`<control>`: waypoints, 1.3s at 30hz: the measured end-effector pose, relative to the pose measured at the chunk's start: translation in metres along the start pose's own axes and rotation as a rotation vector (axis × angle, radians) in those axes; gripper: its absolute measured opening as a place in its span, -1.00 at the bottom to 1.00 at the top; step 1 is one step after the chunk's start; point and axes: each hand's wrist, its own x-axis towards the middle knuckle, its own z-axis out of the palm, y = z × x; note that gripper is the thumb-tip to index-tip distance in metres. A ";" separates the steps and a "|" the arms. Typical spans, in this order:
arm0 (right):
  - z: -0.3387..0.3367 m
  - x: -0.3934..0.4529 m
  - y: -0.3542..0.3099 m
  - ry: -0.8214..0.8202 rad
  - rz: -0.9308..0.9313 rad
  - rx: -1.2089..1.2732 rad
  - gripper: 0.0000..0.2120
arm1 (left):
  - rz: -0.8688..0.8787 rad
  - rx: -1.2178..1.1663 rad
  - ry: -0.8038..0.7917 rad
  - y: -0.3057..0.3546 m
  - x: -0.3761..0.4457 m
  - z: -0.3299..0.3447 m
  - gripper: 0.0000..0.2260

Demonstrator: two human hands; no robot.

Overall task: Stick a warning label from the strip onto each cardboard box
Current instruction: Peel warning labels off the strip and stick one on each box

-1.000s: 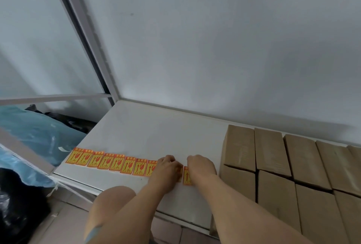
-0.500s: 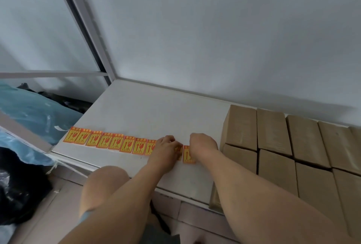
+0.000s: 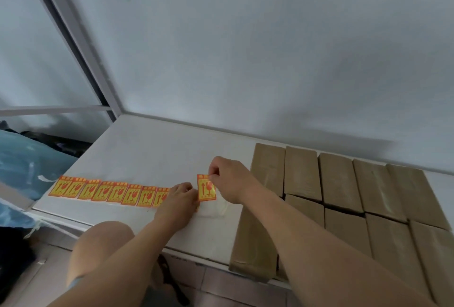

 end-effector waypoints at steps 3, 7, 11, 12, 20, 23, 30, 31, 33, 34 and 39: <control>-0.030 -0.014 0.010 -0.031 -0.007 0.008 -0.94 | 0.029 0.107 -0.001 0.008 0.001 -0.005 -0.75; -0.054 -0.026 0.035 -0.029 0.047 -0.007 -0.97 | 0.130 0.280 0.094 0.025 0.005 -0.009 -0.81; -0.074 -0.032 0.052 0.015 0.063 -0.064 -0.93 | 0.353 0.247 0.275 0.057 0.018 -0.024 -0.83; -0.079 -0.033 0.055 0.030 0.070 -0.057 -0.93 | 0.405 0.233 0.313 0.065 0.022 -0.029 -0.78; -0.112 -0.021 0.090 0.144 0.142 -0.069 -0.97 | 0.621 0.186 0.383 0.104 0.059 -0.060 -0.74; -0.113 -0.010 0.101 0.165 0.180 -0.070 -0.97 | 0.639 0.177 0.344 0.114 0.063 -0.062 -0.71; -0.104 0.011 0.111 0.184 0.221 -0.038 -0.94 | 0.583 0.148 0.114 0.129 0.061 -0.065 -0.65; -0.103 0.013 0.111 0.188 0.225 -0.034 -0.93 | 0.568 0.134 0.080 0.130 0.060 -0.065 -0.64; -0.103 0.018 0.109 0.189 0.235 -0.035 -0.92 | 0.530 0.121 0.004 0.133 0.059 -0.063 -0.59; -0.104 0.020 0.108 0.188 0.242 -0.039 -0.91 | 0.508 0.110 -0.026 0.134 0.058 -0.063 -0.57; -0.099 0.023 0.111 0.166 0.273 -0.056 -0.90 | 0.444 0.057 -0.082 0.137 0.055 -0.065 -0.56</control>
